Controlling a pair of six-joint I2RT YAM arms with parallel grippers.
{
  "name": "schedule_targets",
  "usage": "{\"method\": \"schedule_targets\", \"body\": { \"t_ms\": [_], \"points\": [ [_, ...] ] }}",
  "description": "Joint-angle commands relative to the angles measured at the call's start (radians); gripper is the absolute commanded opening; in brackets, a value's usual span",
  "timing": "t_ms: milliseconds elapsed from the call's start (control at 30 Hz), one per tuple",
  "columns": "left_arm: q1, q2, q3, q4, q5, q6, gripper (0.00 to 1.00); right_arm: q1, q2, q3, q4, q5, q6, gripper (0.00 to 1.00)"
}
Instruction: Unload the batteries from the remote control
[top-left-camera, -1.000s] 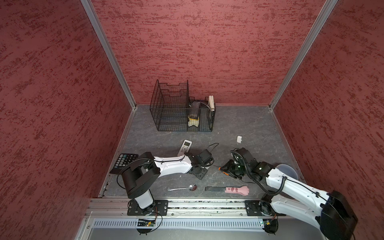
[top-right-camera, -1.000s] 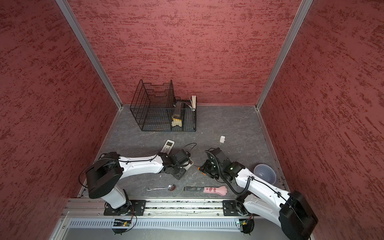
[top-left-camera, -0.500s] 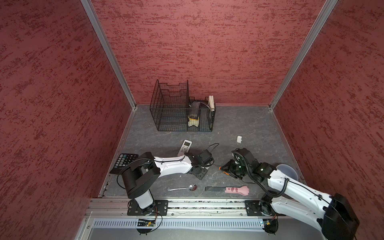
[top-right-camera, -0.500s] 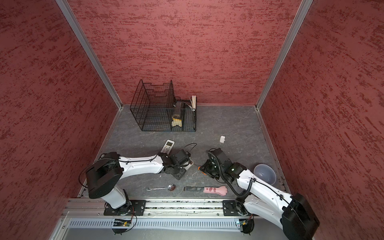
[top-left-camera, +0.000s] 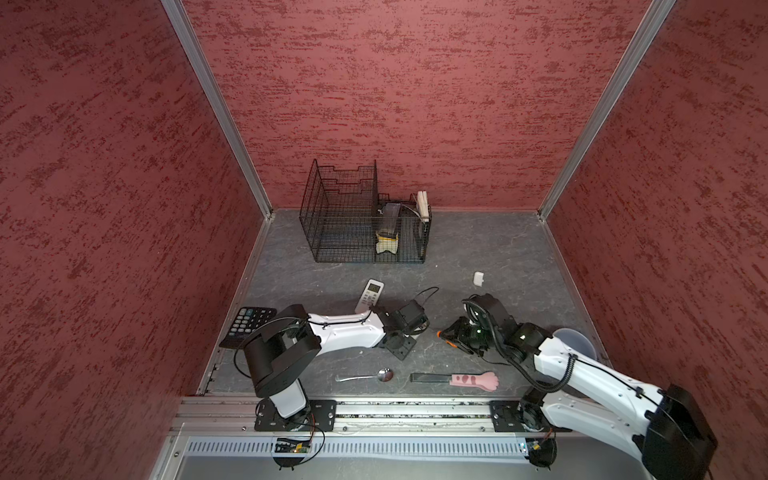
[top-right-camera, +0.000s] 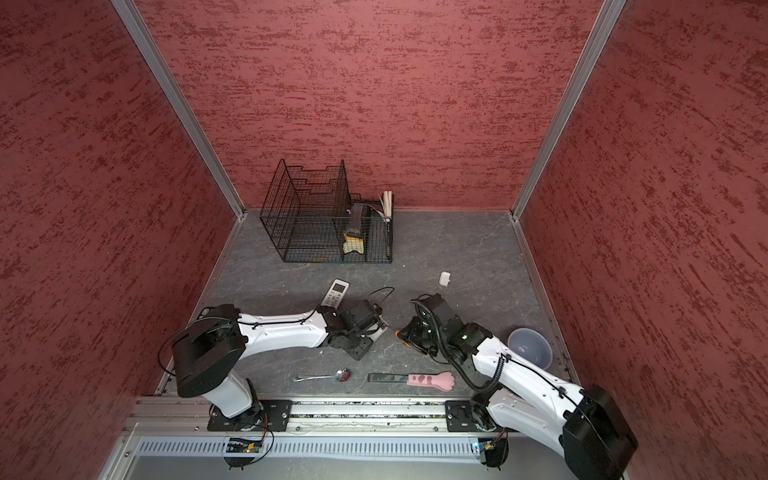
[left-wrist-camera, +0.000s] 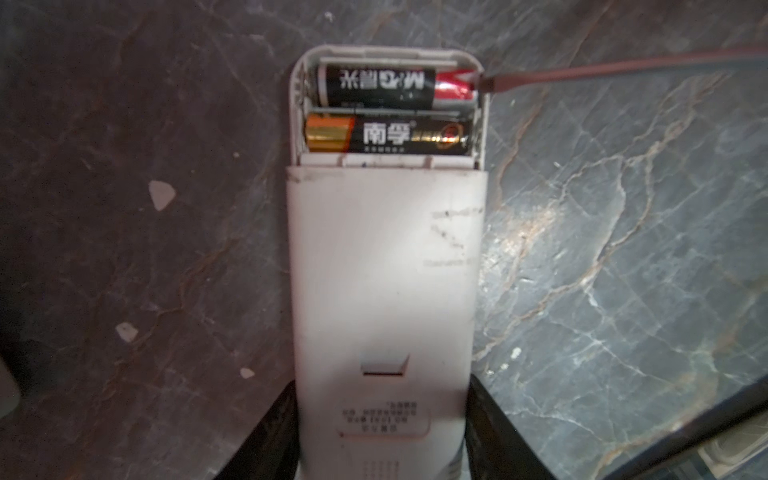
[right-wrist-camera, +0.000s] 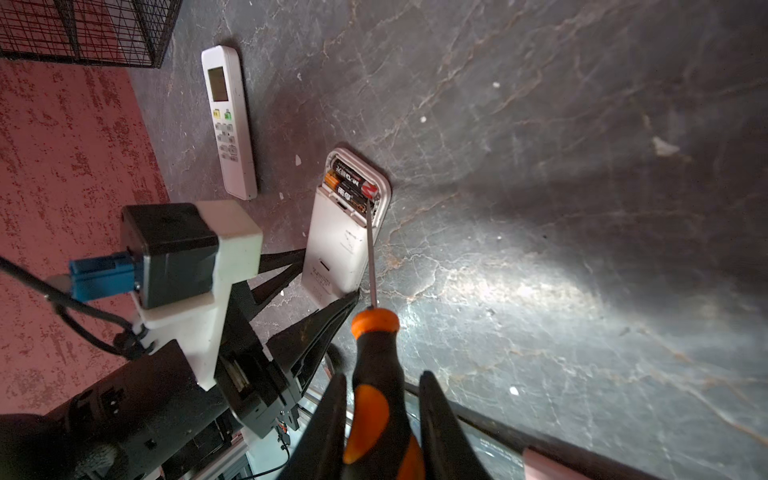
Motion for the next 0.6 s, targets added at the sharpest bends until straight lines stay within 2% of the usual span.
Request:
{"method": "schedule_targets", "body": {
  "t_ms": [0,567],
  "points": [
    [-0.033,0.039,-0.02,0.038,0.092,0.012,0.52,0.006,-0.002,0.032,0.007,0.031,0.019,0.0],
    [-0.032,0.045,-0.018,0.034,0.093,0.012,0.51,0.006,-0.031,0.003,-0.011,0.035,0.029,0.0]
  ]
}}
